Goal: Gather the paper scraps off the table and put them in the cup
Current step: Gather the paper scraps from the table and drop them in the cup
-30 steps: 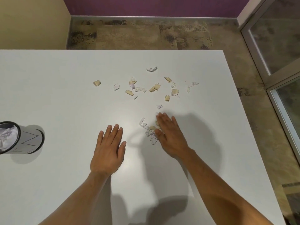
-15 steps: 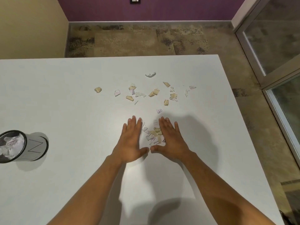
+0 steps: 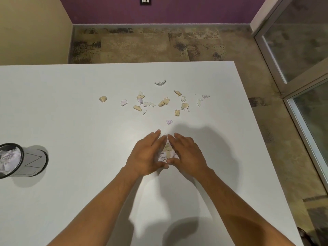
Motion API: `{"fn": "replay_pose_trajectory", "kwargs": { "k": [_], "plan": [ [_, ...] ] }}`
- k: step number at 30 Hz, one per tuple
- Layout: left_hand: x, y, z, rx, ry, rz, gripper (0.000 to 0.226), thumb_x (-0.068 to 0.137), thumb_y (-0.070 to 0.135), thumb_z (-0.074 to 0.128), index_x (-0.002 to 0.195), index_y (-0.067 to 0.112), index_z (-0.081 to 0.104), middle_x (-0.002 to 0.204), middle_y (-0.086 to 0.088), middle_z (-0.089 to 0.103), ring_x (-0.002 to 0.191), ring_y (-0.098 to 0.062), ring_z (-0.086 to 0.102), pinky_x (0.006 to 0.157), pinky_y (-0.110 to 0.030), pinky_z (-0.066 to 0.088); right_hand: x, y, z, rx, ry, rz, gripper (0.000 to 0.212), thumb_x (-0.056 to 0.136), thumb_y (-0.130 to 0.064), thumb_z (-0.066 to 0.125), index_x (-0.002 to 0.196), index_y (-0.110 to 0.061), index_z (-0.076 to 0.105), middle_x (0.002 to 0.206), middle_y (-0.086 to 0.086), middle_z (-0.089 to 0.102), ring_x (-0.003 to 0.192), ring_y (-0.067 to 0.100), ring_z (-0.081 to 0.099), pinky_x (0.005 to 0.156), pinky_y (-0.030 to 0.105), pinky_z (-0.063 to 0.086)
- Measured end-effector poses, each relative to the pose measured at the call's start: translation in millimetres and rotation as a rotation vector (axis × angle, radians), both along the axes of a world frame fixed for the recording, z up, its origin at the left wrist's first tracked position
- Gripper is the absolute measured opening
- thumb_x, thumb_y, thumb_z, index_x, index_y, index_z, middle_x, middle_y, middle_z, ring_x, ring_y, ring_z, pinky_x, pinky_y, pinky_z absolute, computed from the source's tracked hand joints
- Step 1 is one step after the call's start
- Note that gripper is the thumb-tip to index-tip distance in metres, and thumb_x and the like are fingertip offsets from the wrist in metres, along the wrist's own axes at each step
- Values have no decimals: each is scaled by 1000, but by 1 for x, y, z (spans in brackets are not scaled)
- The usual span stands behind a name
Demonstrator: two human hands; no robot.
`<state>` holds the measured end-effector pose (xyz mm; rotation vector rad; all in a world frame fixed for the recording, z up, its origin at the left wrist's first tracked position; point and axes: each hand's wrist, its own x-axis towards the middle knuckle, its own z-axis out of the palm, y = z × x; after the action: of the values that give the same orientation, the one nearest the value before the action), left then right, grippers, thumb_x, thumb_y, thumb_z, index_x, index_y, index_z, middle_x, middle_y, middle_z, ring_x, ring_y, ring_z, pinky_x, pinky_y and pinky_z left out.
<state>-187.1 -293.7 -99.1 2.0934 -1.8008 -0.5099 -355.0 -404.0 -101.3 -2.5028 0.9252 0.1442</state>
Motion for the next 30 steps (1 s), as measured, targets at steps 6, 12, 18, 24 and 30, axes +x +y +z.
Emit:
{"fn": "replay_pose_trajectory", "kwargs": {
  "k": [6,12,18,24,30],
  "plan": [
    [-23,-6,8,92,29,110,56,78,35,78,128,21,56,129,-1,48,106,-27,47,92,-42,46,24,-1,19,42,125,46,71,87,-41,69,146,-32,31,147,2,31,126,25,33,87,34,45],
    [-31,-3,5,162,184,230,30,98,16,50,125,19,63,136,-1,51,126,-18,43,100,-26,36,17,12,20,138,-22,-35,26,97,-12,47,121,-9,57,122,12,46,107,23,42,74,22,31],
    [-30,3,12,138,74,224,27,96,10,45,77,2,63,77,-5,53,76,-18,44,65,-36,43,8,28,17,-105,72,54,17,100,-8,46,105,-13,61,109,3,57,101,22,49,64,26,33],
    [-30,4,19,152,179,357,22,84,1,52,71,12,65,77,-4,61,74,-21,52,75,-41,49,10,33,16,39,-67,-200,18,87,2,56,84,-11,69,90,1,66,83,18,59,61,20,40],
    [-26,23,35,89,668,832,15,81,7,72,73,19,76,72,11,72,66,-1,64,60,-10,46,9,42,29,757,-383,-824,7,71,-21,71,76,-22,76,70,-2,73,70,21,68,77,39,59]
  ]
}}
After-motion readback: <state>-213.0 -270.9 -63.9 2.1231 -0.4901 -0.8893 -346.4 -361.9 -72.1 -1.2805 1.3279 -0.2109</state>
